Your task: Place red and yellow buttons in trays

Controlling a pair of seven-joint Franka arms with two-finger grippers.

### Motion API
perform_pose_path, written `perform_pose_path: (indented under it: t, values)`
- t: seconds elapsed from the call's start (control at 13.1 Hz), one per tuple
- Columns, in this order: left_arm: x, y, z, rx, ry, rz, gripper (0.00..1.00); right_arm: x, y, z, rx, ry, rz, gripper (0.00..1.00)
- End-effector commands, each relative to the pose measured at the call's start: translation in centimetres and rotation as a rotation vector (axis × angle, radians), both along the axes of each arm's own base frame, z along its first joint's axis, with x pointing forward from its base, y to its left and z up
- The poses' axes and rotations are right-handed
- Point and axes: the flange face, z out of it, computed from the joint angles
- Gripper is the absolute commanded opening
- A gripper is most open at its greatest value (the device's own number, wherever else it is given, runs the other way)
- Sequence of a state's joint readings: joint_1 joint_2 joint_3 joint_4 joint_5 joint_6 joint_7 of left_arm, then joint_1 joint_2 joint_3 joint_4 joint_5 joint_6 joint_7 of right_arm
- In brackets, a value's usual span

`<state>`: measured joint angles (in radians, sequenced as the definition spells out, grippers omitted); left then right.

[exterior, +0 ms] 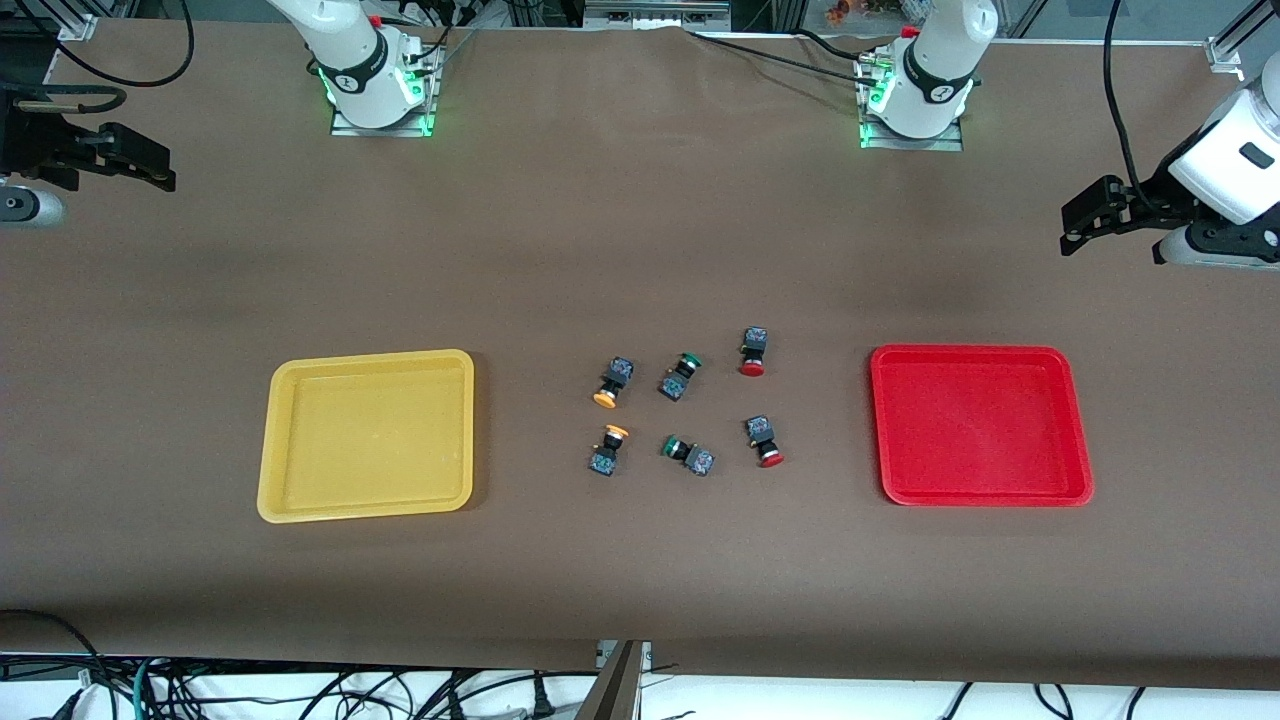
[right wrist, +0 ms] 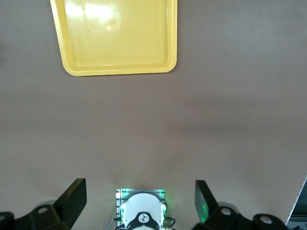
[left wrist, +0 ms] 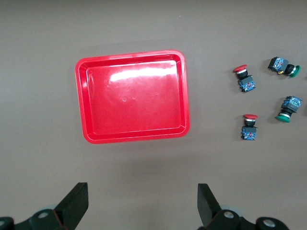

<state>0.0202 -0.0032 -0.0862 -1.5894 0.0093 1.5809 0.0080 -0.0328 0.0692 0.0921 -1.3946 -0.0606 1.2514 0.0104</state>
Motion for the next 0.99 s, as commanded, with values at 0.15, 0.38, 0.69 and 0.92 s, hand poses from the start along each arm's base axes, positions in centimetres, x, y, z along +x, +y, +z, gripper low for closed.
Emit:
perform_pose_path:
  t: [0.15,0.38,0.69,0.92]
  values:
    - [0.4,0.1,0.6,0.009,-0.003,-0.006,1.0,-0.2,0.1,0.3,-0.002,0.002,0.019,1.0]
    - [0.4,0.1,0.7,0.009,-0.004,-0.007,1.0,-0.2,-0.1,0.3,-0.003,-0.005,0.016,1.0]
    - [0.4,0.2,0.6,0.01,-0.003,-0.007,1.0,0.1,-0.3,0.0,-0.005,0.0,0.008,1.0]
    - [0.5,0.1,0.5,0.009,-0.003,-0.007,1.0,1.3,-0.7,-2.5,-0.014,0.054,-0.005,1.0]
